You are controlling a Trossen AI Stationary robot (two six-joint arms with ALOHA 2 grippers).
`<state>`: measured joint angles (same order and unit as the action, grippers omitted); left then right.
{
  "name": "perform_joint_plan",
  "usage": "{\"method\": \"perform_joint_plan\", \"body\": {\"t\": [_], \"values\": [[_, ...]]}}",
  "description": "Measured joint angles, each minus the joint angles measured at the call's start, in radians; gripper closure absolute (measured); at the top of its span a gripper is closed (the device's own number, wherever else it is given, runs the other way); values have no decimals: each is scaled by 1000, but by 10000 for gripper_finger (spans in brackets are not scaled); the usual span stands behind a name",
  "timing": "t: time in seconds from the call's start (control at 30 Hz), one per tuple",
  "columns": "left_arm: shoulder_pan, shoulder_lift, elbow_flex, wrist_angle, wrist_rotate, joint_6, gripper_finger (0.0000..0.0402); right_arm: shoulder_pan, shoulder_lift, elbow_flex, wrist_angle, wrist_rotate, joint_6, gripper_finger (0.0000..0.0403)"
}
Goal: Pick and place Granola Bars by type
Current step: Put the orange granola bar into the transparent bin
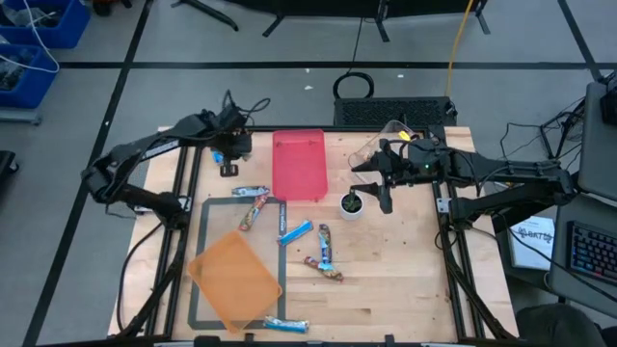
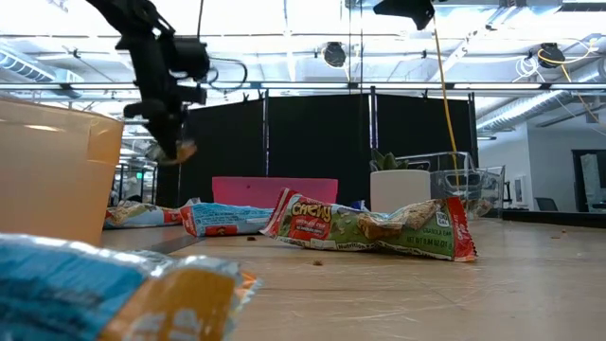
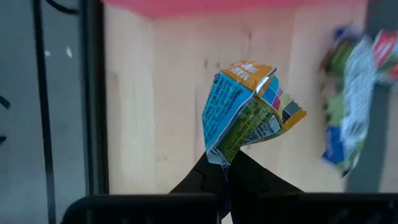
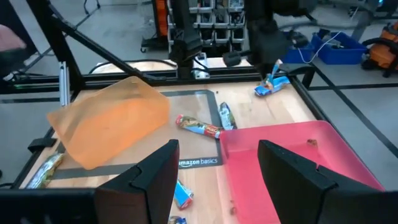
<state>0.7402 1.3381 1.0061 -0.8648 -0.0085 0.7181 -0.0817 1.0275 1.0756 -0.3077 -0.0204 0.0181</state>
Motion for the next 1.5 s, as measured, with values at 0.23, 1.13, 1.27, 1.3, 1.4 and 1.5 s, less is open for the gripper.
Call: {"method": "perform_joint_plan", "body": {"t": [0.23, 1.13, 1.27, 1.3, 1.4, 1.5], "values": [[-90, -74, 1, 49, 40, -120, 396, -33, 6, 0, 79, 2, 14, 190], [-451, -89, 162, 680, 59, -566, 399, -50, 78, 1, 363, 27, 14, 190], [-480, -83, 162, 785, 60, -612, 399, -50, 114, 0, 467, 27, 3, 190], [-486, -81, 162, 804, 62, -628, 399, -50, 123, 1, 496, 26, -4, 190], [-497, -79, 162, 847, 60, -670, 399, -49, 141, 0, 564, 24, -9, 190], [-508, -67, 163, 902, 59, -718, 399, -49, 160, 0, 620, 22, -11, 190]]}}
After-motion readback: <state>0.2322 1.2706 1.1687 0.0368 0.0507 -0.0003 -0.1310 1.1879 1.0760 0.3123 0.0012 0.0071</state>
